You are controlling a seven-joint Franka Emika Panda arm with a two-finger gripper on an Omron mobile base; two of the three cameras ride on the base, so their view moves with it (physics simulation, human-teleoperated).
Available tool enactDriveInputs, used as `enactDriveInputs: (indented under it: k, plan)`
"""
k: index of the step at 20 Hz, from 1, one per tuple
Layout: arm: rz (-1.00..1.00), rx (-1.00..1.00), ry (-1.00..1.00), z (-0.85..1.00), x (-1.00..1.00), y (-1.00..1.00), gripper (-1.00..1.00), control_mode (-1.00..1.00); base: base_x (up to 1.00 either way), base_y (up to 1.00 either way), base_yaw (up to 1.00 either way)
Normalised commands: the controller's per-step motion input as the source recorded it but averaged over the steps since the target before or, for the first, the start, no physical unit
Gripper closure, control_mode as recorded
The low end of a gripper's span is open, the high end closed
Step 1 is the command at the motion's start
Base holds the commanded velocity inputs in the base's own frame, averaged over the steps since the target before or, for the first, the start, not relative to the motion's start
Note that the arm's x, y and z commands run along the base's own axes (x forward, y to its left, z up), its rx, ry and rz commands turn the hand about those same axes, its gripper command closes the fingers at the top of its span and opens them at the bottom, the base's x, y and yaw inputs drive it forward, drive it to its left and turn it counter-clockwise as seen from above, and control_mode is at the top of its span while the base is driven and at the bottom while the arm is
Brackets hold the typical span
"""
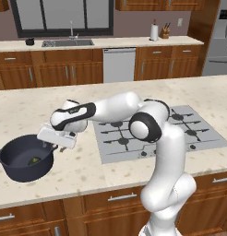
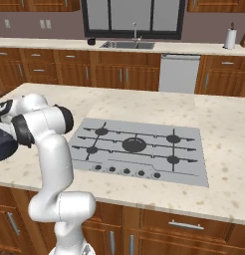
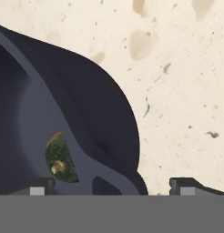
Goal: Turn on the sink faucet. Then move the squash from the counter to the sink. Turn off the sink. Move the vegetable from the sink to the pot next to the stove. Finally move the pot to the front right burner.
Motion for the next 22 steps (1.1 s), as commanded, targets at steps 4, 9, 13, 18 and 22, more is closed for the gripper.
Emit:
enactDriveInputs:
  k: [4,9,13,18,22]
  plan:
    - [0.00,0.00,0.00,-0.01,-0.01,0.02,-1.00,-1.00,0.00,0.00,0.00]
    - [0.00,0.00,0.00,-0.15,0.00,0.16,1.00,-1.00,0.00,0.00,0.00]
    - [0.00,0.00,0.03,-0.04,0.00,0.10,1.00,-1.00,0.00,0.00,0.00]
    - [0.00,0.00,-0.02,0.00,-0.07,0.02,1.00,-1.00,0.00,0.00,0.00]
    - [-0.14,0.00,-0.08,0.04,-0.20,-0.06,1.00,-1.00,0.00,0.00,0.00]
